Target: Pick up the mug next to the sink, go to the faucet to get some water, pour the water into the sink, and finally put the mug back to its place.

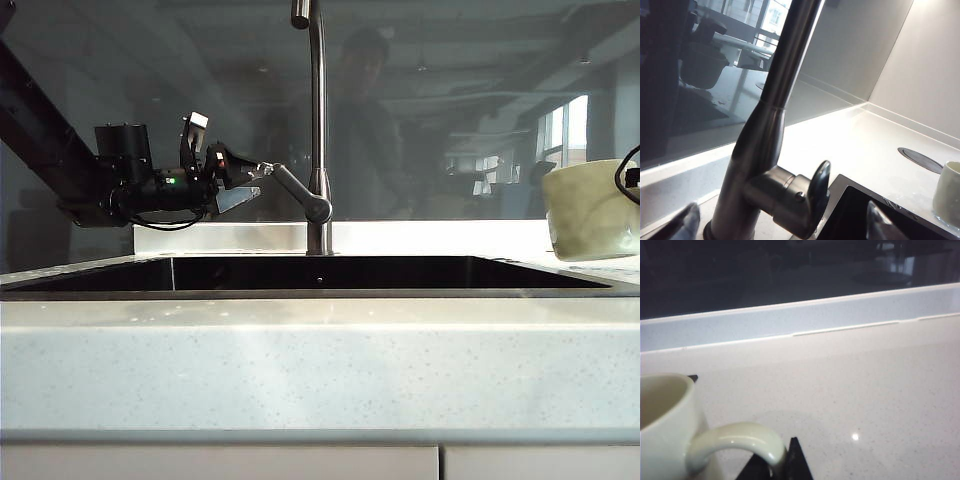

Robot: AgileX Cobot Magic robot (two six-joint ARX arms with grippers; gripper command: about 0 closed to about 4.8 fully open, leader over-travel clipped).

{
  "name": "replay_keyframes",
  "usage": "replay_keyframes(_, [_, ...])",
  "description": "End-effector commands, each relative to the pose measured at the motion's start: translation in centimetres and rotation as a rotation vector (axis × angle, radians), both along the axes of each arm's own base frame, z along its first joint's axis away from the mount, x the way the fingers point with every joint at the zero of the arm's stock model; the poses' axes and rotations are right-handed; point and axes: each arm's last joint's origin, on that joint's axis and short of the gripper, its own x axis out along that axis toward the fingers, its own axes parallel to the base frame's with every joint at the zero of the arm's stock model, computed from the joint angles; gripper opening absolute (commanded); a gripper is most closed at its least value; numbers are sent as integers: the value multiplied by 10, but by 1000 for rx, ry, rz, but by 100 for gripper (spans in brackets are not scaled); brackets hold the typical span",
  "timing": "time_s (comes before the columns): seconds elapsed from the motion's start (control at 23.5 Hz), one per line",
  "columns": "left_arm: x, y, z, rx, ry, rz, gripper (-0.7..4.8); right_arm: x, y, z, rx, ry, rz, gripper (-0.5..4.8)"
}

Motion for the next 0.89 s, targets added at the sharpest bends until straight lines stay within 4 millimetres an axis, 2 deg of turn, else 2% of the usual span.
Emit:
replay_keyframes(0.04, [-1,1,6,-3,-24,4,426,2,0,7,-3,-79,8,-5])
replay_keyframes(0.26, [-1,1,6,-3,-24,5,426,3,1,3,3,-61,33,-5])
replay_keyframes(0.38, [-1,1,6,-3,-24,5,426,3,2,2,3,-55,66,35])
replay_keyframes(0.43, [-1,1,6,-3,-24,5,426,3,2,2,4,-51,65,72])
replay_keyframes(0.81, [-1,1,6,-3,-24,5,426,3,2,-3,15,-5,60,81])
replay_keyframes(0.89, [-1,1,6,-3,-24,5,426,3,2,-5,18,18,59,122])
